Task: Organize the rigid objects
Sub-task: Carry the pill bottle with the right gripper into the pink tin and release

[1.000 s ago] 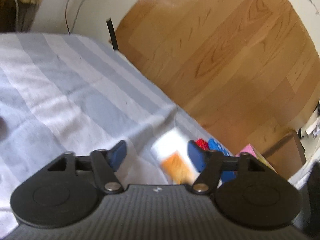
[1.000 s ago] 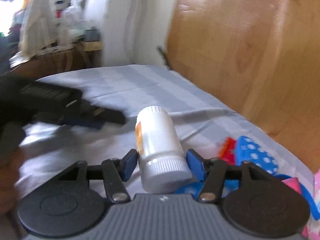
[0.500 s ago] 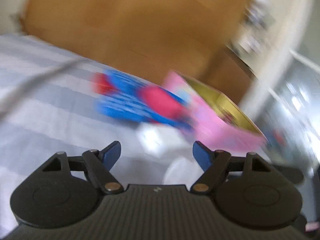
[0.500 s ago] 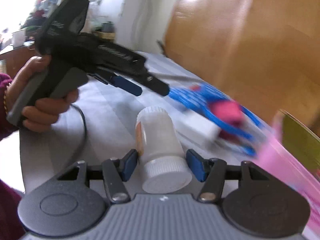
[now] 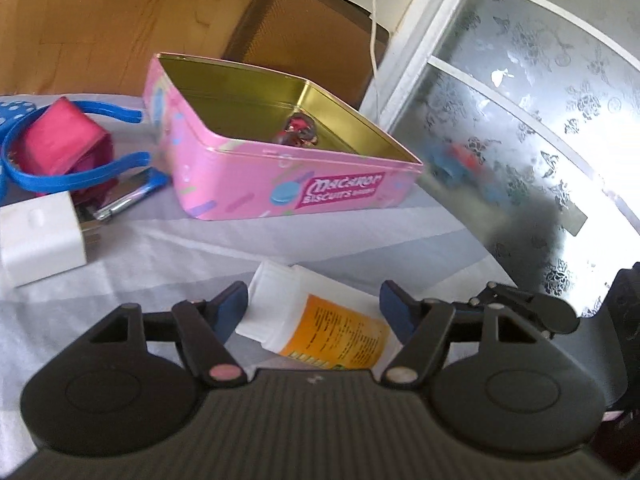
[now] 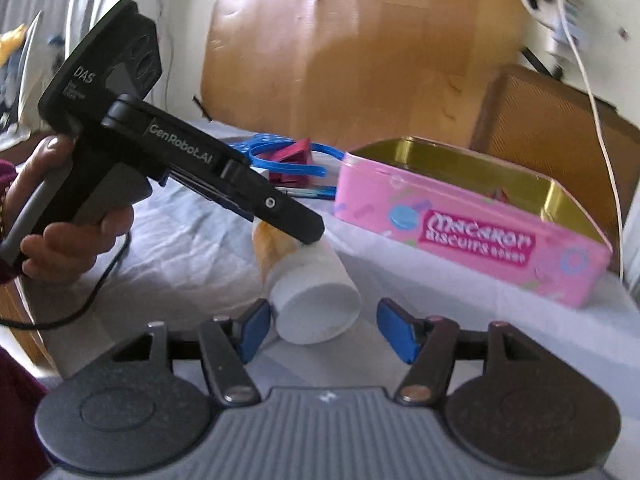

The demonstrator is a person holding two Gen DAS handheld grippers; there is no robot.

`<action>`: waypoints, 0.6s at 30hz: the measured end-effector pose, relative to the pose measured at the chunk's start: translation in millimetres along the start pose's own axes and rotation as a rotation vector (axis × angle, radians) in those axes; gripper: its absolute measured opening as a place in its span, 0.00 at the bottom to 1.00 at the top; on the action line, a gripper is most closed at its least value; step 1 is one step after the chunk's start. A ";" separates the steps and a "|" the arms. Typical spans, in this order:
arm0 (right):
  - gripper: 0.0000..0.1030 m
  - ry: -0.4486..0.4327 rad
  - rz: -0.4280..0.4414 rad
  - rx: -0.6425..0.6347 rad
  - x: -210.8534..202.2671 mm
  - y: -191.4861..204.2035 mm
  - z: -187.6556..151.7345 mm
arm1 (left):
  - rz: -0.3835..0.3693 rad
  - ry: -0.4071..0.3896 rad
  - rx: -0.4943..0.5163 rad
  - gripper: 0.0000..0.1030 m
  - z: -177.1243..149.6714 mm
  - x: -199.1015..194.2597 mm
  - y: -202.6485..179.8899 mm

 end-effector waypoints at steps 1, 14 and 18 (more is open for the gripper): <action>0.60 -0.002 0.009 0.017 2.3 -3.1 -1.0 | -0.001 0.006 -0.004 0.72 -0.3 1.2 0.3; 0.55 -0.006 0.030 0.137 17.9 -3.3 -7.9 | -0.026 -0.013 0.013 0.72 14.6 -2.6 -13.0; 0.55 -0.130 -0.029 0.157 5.8 -19.7 25.3 | -0.014 -0.115 0.124 0.72 70.4 -7.8 -33.6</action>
Point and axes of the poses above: each gripper's, at about its wrist camera, not at the fingertips, and x roughly the way its jaws point, y to its left, z to its top, the point moved 9 cm from there along x, roughly the way its jaws point, and after that the axes turned 7 degrees about z, right-handed, at the moved point
